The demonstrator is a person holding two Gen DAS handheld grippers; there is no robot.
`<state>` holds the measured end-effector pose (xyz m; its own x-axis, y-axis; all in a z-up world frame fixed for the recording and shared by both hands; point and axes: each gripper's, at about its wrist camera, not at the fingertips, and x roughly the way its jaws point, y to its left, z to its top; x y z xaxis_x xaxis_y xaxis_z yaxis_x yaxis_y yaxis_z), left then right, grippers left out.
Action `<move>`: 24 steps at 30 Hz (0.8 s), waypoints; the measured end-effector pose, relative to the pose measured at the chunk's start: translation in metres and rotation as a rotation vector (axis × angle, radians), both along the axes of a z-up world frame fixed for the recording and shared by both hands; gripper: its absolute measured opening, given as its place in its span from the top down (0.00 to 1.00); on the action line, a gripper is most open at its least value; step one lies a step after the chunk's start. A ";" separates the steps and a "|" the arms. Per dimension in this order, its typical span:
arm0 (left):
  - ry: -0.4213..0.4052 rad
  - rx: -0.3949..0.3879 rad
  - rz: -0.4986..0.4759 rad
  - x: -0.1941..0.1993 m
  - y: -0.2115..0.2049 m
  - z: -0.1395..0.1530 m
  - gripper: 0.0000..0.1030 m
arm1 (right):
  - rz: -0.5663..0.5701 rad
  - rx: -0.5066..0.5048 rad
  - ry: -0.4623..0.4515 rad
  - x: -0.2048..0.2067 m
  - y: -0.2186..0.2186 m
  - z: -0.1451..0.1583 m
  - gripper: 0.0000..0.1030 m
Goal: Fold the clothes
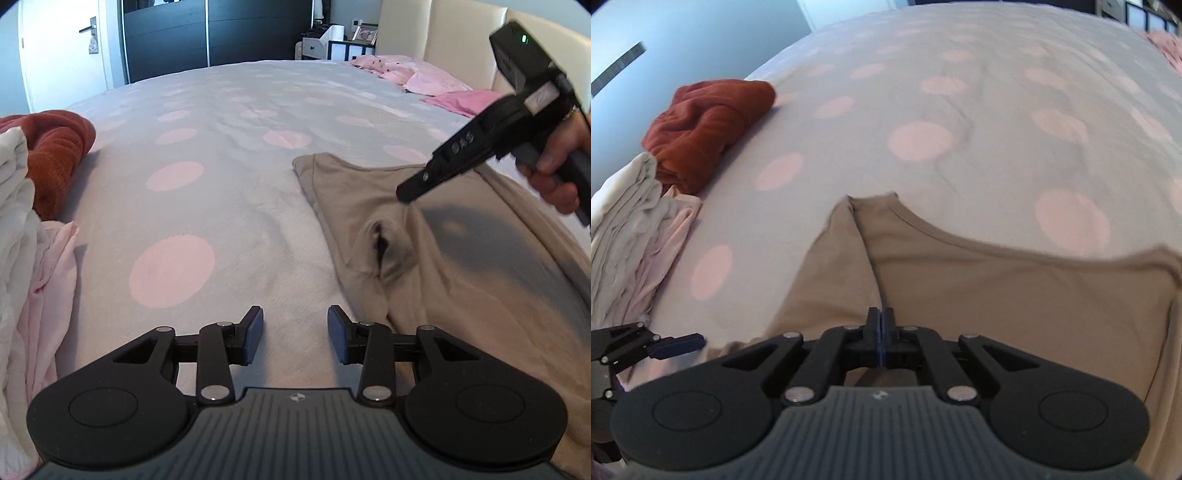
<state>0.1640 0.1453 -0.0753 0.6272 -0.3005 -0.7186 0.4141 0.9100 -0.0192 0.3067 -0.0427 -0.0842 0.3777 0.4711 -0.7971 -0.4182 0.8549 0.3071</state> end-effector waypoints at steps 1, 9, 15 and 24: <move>-0.006 -0.006 -0.007 0.000 -0.001 0.002 0.65 | -0.024 0.009 0.006 -0.002 -0.005 -0.002 0.87; -0.025 -0.040 -0.105 0.001 -0.015 0.015 0.65 | 0.032 -0.015 -0.078 -0.072 -0.033 0.021 0.66; -0.002 0.045 -0.108 0.010 -0.024 0.008 0.97 | 0.019 -0.008 0.009 -0.140 -0.073 0.008 0.66; -0.009 0.056 -0.138 0.012 -0.031 0.007 0.95 | -0.104 0.034 0.185 -0.250 -0.122 -0.006 0.64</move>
<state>0.1757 0.1140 -0.0685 0.5893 -0.3442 -0.7309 0.5353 0.8440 0.0342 0.0563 -0.1645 -0.0900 0.2749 0.4652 -0.8414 -0.2620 0.8783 0.4000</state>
